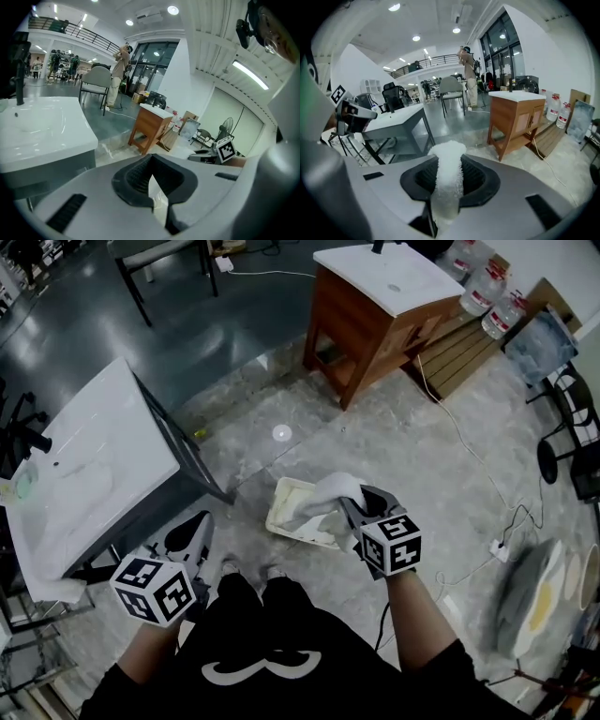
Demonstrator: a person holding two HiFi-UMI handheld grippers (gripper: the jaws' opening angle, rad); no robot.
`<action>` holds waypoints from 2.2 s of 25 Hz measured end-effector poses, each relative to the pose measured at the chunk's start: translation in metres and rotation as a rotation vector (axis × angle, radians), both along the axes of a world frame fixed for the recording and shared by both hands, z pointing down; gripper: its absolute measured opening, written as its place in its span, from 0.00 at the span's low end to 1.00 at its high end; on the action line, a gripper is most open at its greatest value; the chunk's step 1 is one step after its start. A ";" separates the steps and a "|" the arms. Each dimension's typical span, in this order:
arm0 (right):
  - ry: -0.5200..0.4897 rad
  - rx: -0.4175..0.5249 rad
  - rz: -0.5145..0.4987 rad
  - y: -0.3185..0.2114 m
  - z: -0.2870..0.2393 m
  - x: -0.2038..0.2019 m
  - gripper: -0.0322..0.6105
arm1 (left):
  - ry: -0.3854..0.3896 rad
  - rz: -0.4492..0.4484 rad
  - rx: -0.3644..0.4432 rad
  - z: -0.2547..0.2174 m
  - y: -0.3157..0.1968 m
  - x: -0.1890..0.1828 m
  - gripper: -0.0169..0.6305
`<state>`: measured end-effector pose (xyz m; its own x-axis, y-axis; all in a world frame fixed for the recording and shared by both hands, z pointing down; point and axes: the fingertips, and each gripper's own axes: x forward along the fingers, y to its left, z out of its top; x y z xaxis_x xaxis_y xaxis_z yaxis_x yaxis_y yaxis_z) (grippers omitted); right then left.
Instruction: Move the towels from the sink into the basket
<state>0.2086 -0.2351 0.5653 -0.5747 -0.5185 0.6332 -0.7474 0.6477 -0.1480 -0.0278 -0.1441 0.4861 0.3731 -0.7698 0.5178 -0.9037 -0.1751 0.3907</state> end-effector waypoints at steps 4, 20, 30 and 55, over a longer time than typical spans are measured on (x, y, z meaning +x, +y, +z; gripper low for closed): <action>0.043 -0.091 -0.004 -0.003 0.070 -0.005 0.20 | 0.007 -0.027 -0.041 0.024 0.001 -0.007 0.04; 0.281 -0.277 -0.109 -0.024 0.260 -0.023 0.21 | 0.023 -0.055 -0.174 0.095 0.000 -0.036 0.04; 0.238 -0.416 -0.077 -0.017 0.296 -0.016 0.55 | 0.065 -0.078 -0.211 0.125 -0.002 -0.041 0.04; -0.292 -0.200 -0.282 -0.002 0.030 -0.157 0.57 | 0.155 -0.238 -0.022 0.017 0.000 -0.076 0.04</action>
